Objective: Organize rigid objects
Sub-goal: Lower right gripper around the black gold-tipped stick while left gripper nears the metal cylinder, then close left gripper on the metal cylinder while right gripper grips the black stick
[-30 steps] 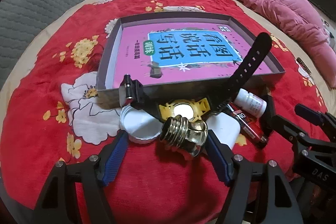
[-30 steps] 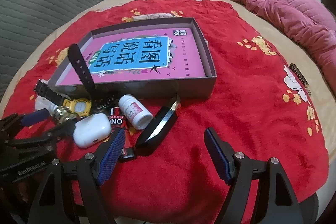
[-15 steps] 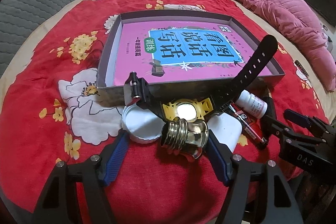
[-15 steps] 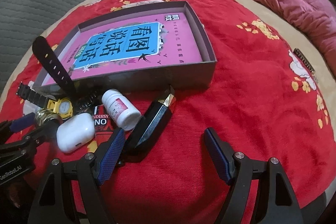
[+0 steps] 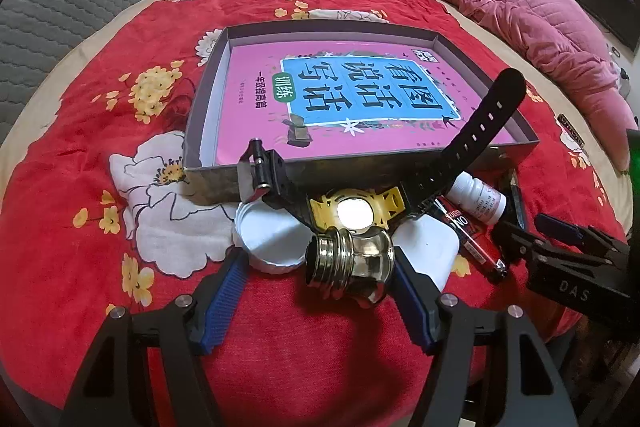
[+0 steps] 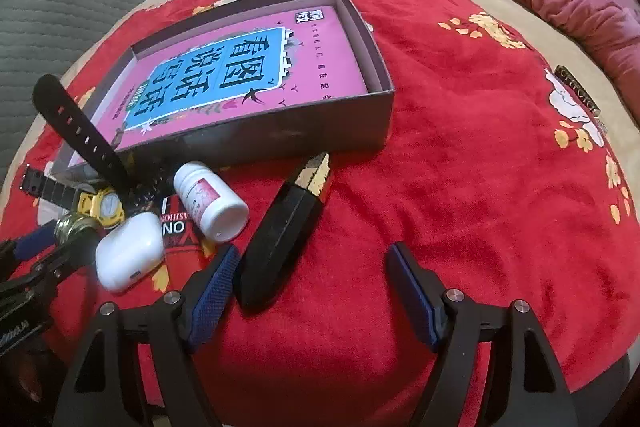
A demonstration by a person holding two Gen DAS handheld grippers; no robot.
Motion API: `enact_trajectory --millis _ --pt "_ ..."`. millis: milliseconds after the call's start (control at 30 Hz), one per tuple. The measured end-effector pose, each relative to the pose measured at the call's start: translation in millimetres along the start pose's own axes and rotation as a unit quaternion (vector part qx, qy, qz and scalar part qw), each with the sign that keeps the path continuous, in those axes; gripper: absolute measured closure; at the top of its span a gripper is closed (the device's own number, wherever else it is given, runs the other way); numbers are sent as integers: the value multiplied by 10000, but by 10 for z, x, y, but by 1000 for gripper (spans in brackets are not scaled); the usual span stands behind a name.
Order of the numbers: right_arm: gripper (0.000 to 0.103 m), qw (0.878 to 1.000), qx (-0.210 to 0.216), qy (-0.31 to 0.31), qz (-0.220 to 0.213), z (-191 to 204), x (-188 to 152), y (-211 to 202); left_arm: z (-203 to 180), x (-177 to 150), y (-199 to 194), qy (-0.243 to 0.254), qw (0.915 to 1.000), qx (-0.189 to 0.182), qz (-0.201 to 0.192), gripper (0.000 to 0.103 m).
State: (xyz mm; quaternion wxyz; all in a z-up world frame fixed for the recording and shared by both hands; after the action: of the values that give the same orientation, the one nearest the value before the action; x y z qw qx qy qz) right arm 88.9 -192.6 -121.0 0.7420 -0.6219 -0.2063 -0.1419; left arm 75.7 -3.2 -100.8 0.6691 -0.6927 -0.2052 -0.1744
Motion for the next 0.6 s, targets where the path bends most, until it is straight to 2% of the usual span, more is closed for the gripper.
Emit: enact_trajectory --millis 167,300,367,433,600 --pt "32 9996 -160 -234 -30 35 32 73 -1 -1 -5 5 10000 -2 -13 33" --pt "47 9991 -128 -378 -108 20 66 62 -6 8 -20 5 10000 -25 -51 35" --pt "61 9991 -73 -398 -127 -3 83 53 -14 9 -31 31 10000 -22 -79 36" --pt "70 9992 -37 -376 -128 -42 101 43 -21 7 -34 74 9999 -2 -90 38" --pt "76 9995 43 -291 -140 -91 113 35 -33 25 -79 128 9998 -24 -180 45"
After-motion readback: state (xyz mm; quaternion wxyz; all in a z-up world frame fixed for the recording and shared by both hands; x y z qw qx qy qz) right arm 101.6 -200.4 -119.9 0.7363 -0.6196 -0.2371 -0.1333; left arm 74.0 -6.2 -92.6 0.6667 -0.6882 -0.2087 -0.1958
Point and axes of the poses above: each gripper's, at about its wrist camera, not at the fingertips, and y roughly the way its jaws point, z to its left, x to its top, the point moved 9 cm from there along y, roughly the way its jaws point, and after that the axes turned 2 degrees about x, right-handed, at the moved point
